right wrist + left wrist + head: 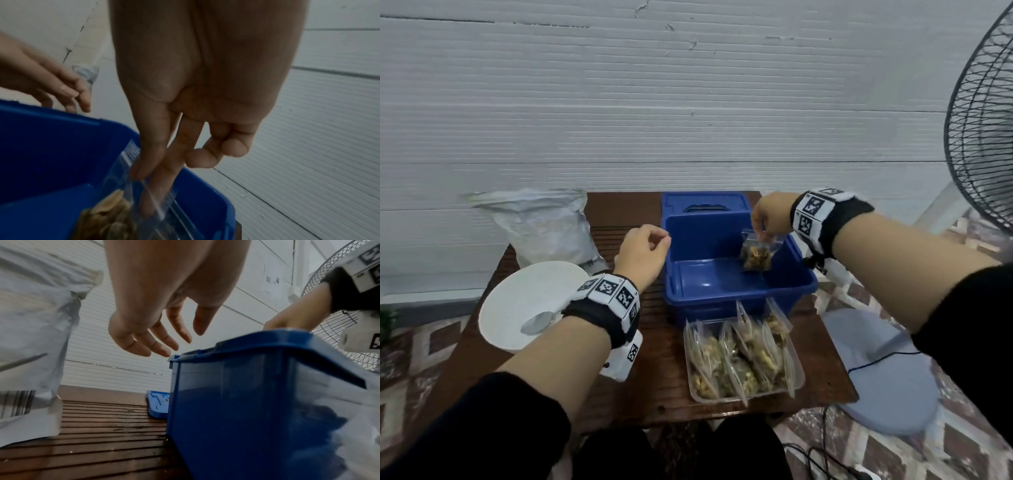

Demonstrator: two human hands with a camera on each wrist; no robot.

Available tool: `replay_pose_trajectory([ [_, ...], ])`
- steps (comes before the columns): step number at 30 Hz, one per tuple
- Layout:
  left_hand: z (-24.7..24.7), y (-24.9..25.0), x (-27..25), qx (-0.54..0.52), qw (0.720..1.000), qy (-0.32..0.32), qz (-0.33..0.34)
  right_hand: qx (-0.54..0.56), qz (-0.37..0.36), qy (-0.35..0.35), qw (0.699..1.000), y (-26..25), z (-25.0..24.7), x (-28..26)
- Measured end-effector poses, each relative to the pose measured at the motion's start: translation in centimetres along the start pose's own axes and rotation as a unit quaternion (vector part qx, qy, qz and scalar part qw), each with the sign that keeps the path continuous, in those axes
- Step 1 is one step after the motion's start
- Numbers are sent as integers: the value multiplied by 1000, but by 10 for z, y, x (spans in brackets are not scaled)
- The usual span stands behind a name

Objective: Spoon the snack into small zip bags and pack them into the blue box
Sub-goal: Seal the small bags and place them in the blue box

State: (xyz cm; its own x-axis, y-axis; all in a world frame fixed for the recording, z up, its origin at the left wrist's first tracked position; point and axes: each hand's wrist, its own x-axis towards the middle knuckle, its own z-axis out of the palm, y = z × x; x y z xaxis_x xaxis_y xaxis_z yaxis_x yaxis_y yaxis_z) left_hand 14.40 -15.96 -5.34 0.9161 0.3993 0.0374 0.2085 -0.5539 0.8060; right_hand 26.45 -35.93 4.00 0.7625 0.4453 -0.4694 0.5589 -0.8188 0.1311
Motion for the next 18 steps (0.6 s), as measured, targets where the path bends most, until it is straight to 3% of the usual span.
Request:
replay_pose_trajectory([
  [4,4,-7,14,-3,1000,-7,0,-84,16,-84,993,1,8,37],
  [8,6,-10,18,1,1000,-10,4,-118,34,-105,987,58,52,144],
  [9,6,-10,19,0,1000,-10,4,-115,38,-105,987,57,52,147],
  [13,7,-13,21,0,1000,-9,10,-135,34,-42,989,-6,15,63],
  [18,10,-18,23,-11,1000,-7,17,-141,66,-74,985,-17,13,45],
])
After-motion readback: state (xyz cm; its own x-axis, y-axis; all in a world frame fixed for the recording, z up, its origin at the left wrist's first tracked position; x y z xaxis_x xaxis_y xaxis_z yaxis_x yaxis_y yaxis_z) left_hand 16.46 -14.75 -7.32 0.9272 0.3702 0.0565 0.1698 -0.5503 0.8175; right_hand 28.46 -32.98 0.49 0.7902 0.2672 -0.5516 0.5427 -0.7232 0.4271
